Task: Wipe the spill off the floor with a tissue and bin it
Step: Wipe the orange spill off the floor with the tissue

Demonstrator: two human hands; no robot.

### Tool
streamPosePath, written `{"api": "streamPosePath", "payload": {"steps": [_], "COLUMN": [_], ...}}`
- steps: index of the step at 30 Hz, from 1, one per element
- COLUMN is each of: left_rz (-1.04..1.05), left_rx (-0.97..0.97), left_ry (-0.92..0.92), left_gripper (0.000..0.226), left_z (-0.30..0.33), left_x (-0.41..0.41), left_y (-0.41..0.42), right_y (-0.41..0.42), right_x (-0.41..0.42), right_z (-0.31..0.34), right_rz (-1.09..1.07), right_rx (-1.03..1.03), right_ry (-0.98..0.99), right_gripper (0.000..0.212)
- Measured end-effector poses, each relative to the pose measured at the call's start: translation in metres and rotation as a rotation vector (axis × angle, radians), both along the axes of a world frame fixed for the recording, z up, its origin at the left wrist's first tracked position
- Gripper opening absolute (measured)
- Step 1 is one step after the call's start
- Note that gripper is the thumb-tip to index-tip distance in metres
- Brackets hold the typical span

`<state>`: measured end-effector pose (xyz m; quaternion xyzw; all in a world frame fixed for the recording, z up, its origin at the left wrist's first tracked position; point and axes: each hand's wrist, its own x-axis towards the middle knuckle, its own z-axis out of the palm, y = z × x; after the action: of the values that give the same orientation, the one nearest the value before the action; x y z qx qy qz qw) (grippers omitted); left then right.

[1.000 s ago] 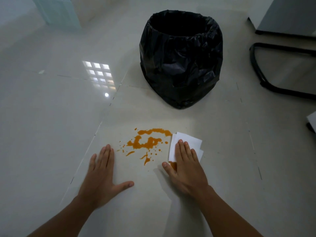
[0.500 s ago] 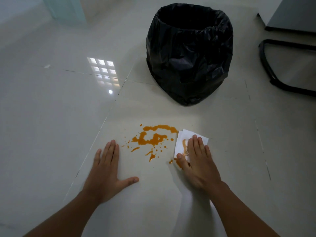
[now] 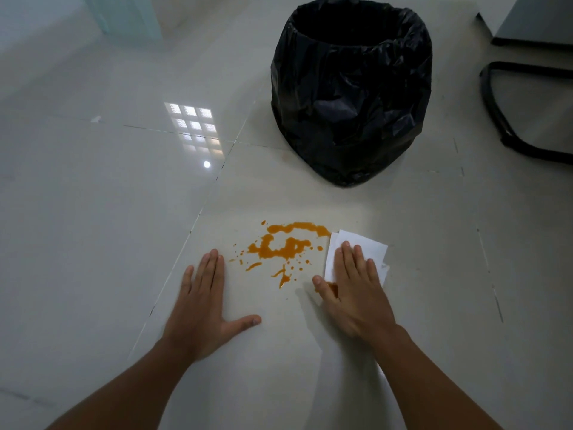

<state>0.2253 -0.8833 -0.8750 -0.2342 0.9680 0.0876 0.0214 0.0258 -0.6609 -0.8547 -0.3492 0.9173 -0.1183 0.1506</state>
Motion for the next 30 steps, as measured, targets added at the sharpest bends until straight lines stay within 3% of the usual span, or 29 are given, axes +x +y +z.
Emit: {"api": "streamPosePath", "payload": {"steps": [6,20,25,30], "left_rz": [0.012,0.013,0.013,0.013], "left_rx": [0.023,0.003,0.004,0.022], "left_ry": [0.004,0.027,0.015,0.025], "left_gripper": [0.134,0.132,0.133,0.133], "left_z": [0.001,-0.002,-0.002,-0.001], "left_x": [0.0,0.001,0.001,0.0], "left_y": [-0.001,-0.002,-0.002,-0.002], "right_y": [0.013,0.011,0.019,0.019], "right_x": [-0.013,-0.027,-0.028,-0.013], "right_z": [-0.002,0.001,-0.002,-0.002], "right_rz": [0.026,-0.057,0.022,-0.064], "right_rx": [0.024,-0.028,-0.035,-0.079], "right_ry": [0.042,-0.105,-0.008,-0.04], "right_gripper": [0.079,0.077,0.066,0.064]}}
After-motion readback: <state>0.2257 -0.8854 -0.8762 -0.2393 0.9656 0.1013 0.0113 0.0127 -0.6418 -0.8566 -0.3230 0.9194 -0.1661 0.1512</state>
